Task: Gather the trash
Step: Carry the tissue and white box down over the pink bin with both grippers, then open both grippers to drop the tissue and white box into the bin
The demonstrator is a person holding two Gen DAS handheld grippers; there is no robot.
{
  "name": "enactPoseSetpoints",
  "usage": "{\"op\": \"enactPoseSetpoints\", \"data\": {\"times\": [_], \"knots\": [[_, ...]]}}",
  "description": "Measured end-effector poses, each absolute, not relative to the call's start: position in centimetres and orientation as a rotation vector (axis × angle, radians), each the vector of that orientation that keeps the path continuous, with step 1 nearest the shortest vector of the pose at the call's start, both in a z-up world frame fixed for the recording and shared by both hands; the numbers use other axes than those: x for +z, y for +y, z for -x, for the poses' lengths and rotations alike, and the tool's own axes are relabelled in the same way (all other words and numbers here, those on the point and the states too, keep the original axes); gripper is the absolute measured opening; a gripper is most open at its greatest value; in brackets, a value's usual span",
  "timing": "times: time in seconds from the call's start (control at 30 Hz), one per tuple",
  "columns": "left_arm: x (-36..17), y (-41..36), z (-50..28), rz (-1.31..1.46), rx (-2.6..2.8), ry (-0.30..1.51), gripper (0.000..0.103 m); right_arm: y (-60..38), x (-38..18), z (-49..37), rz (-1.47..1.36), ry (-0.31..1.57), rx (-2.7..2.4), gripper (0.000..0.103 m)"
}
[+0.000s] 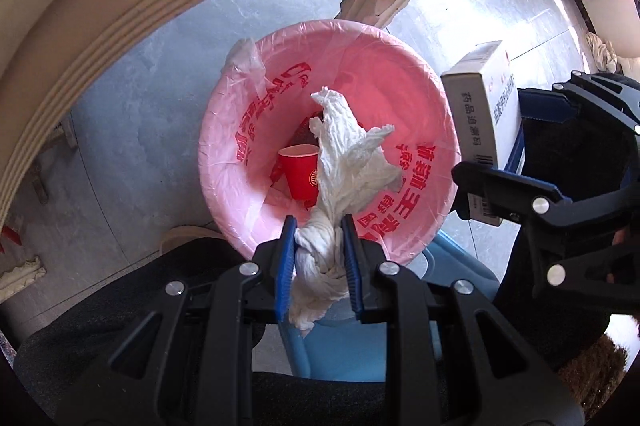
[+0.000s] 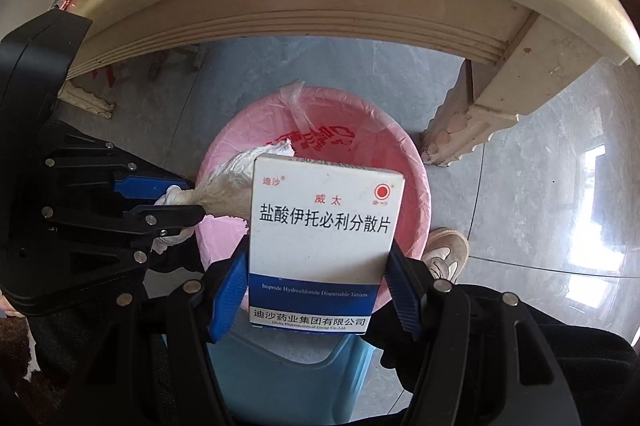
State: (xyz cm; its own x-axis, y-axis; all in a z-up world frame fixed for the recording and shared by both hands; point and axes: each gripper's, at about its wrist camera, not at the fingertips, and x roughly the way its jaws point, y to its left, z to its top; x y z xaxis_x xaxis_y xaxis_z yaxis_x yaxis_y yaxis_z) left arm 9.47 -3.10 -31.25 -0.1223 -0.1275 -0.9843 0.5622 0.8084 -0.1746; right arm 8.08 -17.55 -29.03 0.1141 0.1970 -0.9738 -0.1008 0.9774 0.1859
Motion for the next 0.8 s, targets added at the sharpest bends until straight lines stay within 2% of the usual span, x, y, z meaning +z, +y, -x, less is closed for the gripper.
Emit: {"op": "enactPoseSetpoints", "data": {"times": [0.43,0.8], "knots": [[-38.8,-2.9,-11.0,-0.318,-0.512,1.777,0.023,-17.4,-36.6,-10.0,-0.062,1.556,0.186,0.062],[-40.7,-3.2,-12.1,-0.258,-0.489,1.822,0.023,-17.0,-39.4,-11.0,-0.071,1.610,0.205,0.062]]}}
